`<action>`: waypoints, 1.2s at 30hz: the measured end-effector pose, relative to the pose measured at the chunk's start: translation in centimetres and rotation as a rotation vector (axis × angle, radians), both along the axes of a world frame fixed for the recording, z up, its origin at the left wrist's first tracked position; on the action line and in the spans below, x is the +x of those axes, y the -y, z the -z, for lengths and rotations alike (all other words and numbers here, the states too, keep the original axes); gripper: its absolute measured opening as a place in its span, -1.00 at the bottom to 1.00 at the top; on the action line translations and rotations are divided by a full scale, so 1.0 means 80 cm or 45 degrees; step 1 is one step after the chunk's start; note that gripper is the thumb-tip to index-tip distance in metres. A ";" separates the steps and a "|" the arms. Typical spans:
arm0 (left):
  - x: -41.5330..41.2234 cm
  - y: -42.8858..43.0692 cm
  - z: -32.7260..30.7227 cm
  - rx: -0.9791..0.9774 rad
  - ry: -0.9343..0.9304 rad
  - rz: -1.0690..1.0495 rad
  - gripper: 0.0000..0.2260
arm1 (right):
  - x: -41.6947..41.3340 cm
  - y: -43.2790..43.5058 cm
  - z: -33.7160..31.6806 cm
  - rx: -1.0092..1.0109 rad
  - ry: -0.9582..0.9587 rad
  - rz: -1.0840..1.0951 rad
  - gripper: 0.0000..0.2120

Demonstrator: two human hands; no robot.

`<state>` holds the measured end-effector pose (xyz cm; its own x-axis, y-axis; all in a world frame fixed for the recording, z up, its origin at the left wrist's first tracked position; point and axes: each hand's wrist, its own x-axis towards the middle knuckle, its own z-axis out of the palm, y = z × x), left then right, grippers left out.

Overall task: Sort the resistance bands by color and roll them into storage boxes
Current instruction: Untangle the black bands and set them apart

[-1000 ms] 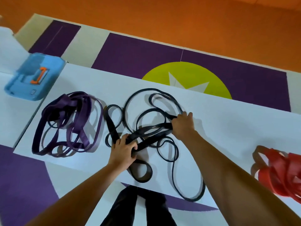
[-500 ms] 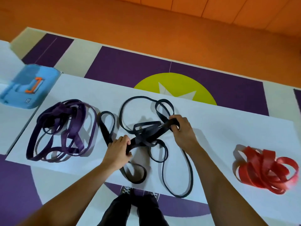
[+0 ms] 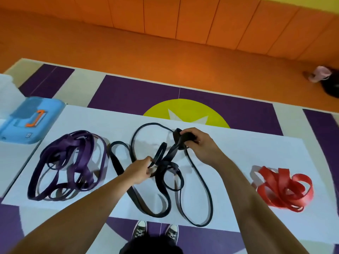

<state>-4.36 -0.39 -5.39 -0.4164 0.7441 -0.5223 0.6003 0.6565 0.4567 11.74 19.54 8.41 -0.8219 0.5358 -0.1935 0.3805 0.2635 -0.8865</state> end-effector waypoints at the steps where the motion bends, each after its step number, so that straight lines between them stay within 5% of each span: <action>1: 0.000 0.007 0.006 -0.011 0.018 -0.007 -0.51 | 0.003 -0.004 0.000 0.023 0.012 0.013 -0.67; 3: 0.002 0.020 0.021 -0.006 -0.008 -0.038 -0.51 | 0.008 -0.010 0.003 0.076 0.044 0.034 -0.71; 8: 0.006 0.022 0.039 -0.058 -0.023 -0.017 -0.86 | 0.006 -0.014 0.036 0.252 0.305 0.132 -0.69; 15: 0.011 -0.010 0.044 -0.168 -0.158 0.180 -0.84 | 0.032 -0.005 0.082 0.320 0.561 0.249 -0.65; 26: -0.008 -0.013 -0.016 0.390 -0.488 0.008 -0.72 | 0.040 0.023 0.104 0.214 0.558 0.244 -0.63; 36: -0.030 -0.066 -0.178 0.603 0.012 -0.211 -0.89 | -0.010 0.003 0.037 0.205 0.378 0.219 -0.62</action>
